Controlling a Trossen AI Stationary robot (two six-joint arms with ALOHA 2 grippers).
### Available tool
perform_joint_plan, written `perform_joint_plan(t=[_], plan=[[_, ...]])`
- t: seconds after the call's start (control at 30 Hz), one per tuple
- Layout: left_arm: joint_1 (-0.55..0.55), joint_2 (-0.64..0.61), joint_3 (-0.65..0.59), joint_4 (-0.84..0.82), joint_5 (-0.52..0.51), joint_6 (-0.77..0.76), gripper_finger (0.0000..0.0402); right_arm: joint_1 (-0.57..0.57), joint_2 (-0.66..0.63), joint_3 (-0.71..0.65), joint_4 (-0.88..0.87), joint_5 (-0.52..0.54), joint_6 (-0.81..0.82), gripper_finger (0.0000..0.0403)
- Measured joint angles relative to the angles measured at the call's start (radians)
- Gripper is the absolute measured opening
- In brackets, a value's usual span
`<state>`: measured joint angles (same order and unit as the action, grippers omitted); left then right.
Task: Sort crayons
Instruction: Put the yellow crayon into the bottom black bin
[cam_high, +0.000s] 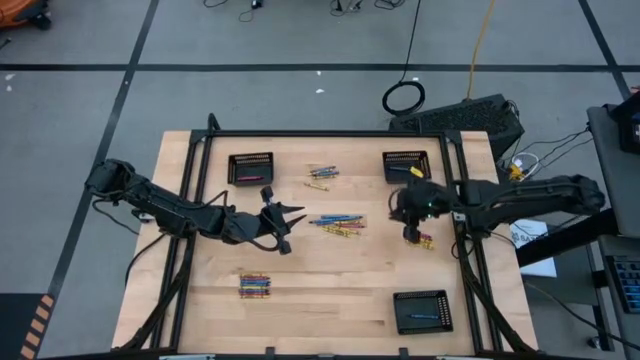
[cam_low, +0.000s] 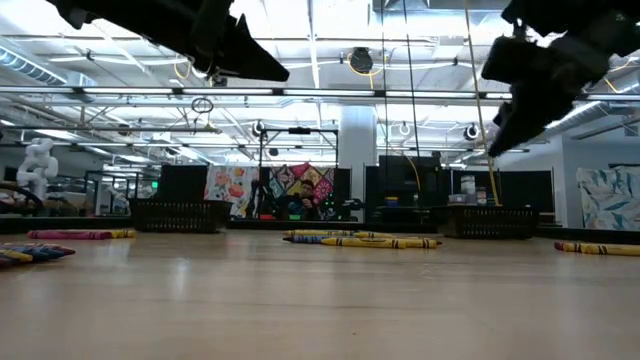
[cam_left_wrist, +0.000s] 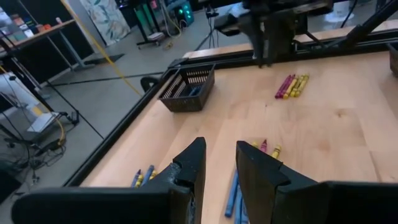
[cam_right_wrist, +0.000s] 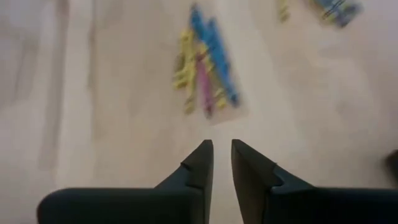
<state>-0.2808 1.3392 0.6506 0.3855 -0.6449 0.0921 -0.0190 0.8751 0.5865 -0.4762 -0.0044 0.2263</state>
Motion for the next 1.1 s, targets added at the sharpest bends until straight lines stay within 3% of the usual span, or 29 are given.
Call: perform_joint_plan(t=[0.13, 0.43, 0.5, 0.8, 1.1], plan=[[0.002, 0.000, 0.000, -0.002, 0.000, 0.000, 0.0089, 0.085, 0.010, 0.000, -0.051, -0.030, 0.082, 0.0030], [0.002, 0.000, 0.000, -0.010, 0.000, 0.000, 0.0089, 0.243, 0.081, 0.000, -0.096, -0.288, 0.302, 0.0016], [0.002, 0.000, 0.000, -0.015, 0.001, 0.000, 0.0089, 0.262, 0.099, 0.000, -0.118, -0.278, 0.288, 0.0020], [0.002, 0.000, 0.000, -0.058, 0.004, -0.007, 0.0089, 0.265, 0.195, 0.000, -0.365, -0.051, 0.270, 0.0044], [0.002, 0.000, 0.000, -0.060, 0.005, -0.008, 0.0089, 0.266, 0.286, 0.000, -0.324, -0.047, 0.140, 0.0027]])
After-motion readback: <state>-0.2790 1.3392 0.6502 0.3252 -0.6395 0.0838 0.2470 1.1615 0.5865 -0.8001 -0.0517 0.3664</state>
